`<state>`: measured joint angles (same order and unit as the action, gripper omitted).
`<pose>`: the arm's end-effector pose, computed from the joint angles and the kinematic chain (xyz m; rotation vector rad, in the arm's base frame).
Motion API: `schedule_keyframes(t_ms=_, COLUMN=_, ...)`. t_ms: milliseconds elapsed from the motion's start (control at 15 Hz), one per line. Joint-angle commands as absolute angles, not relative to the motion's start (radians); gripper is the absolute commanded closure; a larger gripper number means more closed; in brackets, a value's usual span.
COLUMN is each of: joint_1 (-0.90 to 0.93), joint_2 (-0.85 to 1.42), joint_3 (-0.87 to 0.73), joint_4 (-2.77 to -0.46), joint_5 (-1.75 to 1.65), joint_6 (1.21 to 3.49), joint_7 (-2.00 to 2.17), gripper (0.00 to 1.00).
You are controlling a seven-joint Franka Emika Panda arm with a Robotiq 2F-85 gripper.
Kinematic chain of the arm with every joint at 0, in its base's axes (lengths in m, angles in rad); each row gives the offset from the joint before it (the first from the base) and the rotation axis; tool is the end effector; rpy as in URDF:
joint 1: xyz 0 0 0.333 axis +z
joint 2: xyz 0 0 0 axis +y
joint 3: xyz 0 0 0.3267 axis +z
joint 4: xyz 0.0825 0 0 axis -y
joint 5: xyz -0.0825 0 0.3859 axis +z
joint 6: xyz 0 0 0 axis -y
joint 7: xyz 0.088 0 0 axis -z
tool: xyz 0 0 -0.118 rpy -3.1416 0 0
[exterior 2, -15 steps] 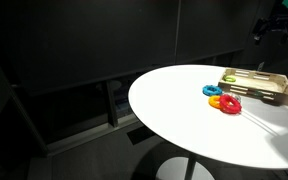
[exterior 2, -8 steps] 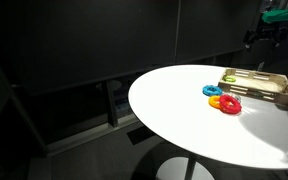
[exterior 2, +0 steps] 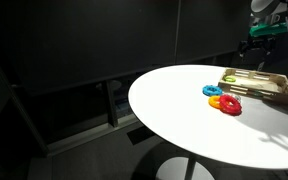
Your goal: Remove the light green ring from the tray and put it on the table
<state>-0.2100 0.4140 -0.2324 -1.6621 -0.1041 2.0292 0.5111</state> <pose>0.6064 -0.2772 0.3697 2.6678 -1.2695 -0.0459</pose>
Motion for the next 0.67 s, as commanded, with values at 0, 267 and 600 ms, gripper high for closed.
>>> schedule_keyframes(t_ms=0, joint_1=-0.202, joint_2=0.503, joint_3=-0.251, joint_4=-1.563, joint_5=-0.092, joint_6=2.022, joint_7=0.523, gripper=0.00)
schedule_keyframes(t_ms=267, joint_1=-0.192, joint_2=0.563, joint_3=-0.264, joint_4=-1.533, joint_5=-0.111, joint_6=2.077, joint_7=0.531, gripper=0.00)
schedule_keyframes(t_ms=600, joint_1=-0.178, joint_2=0.620, joint_3=-0.288, joint_4=-1.522, joint_5=-0.129, joint_6=2.160, joint_7=0.527, gripper=0.00)
